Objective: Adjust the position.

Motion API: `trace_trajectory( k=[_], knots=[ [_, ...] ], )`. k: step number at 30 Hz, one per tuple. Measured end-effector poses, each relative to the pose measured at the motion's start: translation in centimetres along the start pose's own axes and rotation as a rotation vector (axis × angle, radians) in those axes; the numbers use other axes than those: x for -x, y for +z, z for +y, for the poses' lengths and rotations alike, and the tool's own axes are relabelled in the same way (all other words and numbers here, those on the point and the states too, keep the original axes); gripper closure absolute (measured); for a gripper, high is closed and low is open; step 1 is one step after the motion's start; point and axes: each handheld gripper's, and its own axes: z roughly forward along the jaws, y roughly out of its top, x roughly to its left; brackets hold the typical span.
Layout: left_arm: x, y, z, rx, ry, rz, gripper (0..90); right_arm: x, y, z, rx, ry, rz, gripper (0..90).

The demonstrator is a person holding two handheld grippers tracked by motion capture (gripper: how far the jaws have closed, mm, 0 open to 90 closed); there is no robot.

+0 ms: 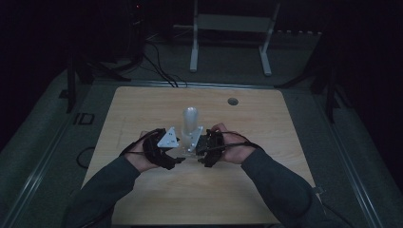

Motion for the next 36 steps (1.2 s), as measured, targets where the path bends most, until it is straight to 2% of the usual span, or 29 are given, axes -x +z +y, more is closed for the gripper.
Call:
trace_trajectory(
  k=[4, 13, 24, 28, 36],
  knots=[
    [0.2, 0.2, 0.1, -0.023, 0.017, 0.003, 30.3, -0.1, 0.2, 0.1, -0.017, -0.006, 0.009, 33.7],
    [0.3, 0.7, 0.2, -0.037, 0.030, -0.012, 30.7, -0.3, 0.4, 0.4, -0.038, -0.024, 0.016, 33.7],
    [0.8, 1.1, 0.5, -0.072, 0.078, -0.013, 32.3, -0.4, 0.8, 0.6, -0.058, -0.051, 0.024, 33.7],
    [0.8, 1.2, 0.6, -0.078, 0.092, -0.015, 32.7, -0.5, 0.8, 0.7, -0.058, -0.048, 0.026, 33.7],
    [0.9, 1.4, 0.5, -0.079, 0.092, -0.020, 33.5, -0.5, 0.7, 0.8, -0.057, -0.055, 0.030, 33.8]
  ],
)
